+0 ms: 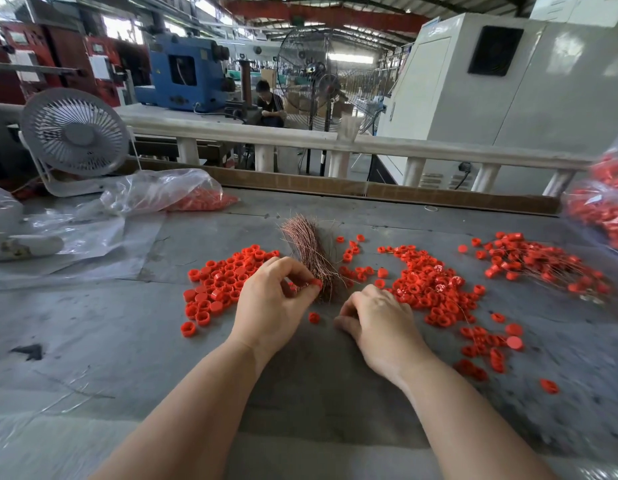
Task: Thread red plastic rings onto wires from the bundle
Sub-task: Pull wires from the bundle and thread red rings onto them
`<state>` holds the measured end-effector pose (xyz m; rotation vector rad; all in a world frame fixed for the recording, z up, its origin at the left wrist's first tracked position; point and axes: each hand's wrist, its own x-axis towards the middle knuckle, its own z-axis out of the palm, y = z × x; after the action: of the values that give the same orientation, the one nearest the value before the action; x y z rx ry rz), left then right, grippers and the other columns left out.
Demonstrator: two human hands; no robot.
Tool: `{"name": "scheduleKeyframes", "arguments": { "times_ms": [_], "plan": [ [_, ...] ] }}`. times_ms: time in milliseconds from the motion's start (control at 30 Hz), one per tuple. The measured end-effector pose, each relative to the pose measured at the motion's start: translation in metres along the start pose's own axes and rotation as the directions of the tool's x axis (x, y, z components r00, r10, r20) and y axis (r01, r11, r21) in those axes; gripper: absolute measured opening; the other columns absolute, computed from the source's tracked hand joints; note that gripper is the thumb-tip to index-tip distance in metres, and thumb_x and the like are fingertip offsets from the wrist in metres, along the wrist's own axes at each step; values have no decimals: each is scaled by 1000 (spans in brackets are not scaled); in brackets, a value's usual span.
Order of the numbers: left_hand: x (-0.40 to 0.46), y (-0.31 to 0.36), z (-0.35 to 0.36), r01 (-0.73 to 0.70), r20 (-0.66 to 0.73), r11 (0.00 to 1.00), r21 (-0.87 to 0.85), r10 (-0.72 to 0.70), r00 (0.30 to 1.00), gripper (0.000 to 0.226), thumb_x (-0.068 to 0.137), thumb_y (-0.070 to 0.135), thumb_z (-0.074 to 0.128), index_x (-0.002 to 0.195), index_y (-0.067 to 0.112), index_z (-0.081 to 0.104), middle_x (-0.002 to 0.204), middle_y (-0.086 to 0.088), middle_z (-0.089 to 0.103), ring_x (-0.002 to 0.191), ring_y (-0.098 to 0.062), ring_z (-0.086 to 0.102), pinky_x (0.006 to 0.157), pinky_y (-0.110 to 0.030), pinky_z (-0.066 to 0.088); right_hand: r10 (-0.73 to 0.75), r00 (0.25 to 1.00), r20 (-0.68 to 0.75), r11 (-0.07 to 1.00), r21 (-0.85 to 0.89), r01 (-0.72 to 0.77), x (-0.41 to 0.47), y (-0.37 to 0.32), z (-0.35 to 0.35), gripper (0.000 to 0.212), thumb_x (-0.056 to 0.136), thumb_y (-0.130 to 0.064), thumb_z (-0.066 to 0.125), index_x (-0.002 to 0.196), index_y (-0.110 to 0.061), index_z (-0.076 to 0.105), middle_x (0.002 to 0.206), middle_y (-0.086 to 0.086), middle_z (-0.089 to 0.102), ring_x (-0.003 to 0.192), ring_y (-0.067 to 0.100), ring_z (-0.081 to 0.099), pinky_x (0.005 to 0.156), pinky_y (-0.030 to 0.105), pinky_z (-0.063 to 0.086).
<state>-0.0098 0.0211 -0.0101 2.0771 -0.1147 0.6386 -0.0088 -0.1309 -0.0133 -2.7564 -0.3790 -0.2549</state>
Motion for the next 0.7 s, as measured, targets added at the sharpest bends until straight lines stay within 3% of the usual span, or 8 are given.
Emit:
{"name": "scheduleKeyframes", "arguments": {
  "times_ms": [133,333,533,700],
  "plan": [
    [1,0,0,6,-6,1000,-2,-6,1000,14,72,12,75,71,21,64,74,8,59,63,0,50,59,-8,35,-44,998,-33,995,-87,41,0,2,4,12,97,-26,45,105,-23,54,112,-3,47,114,18,41,93,31,29],
    [0,0,0,11,-7,1000,1,-11,1000,13,72,13,75,72,21,64,75,7,60,60,-2,50,59,-11,36,-8,997,-75,986,166,20,3,2,-4,7,89,-27,59,86,-21,61,90,-6,43,102,20,47,91,33,35],
    [-1,1,1,9,8,1000,4,-9,1000,15,72,14,75,71,23,63,76,8,59,59,-3,50,60,-11,37,6,998,-67,998,66,-2,2,1,2,15,88,-41,57,81,-31,48,92,-9,37,109,16,43,90,30,28],
    [-1,2,-1,5,25,1000,4,-5,1000,13,72,13,74,72,21,64,76,9,59,61,-5,51,61,-14,39,-7,997,-81,999,-39,4,2,-3,7,18,94,-38,47,100,-24,56,109,-3,49,113,19,41,93,32,27]
  ]
}}
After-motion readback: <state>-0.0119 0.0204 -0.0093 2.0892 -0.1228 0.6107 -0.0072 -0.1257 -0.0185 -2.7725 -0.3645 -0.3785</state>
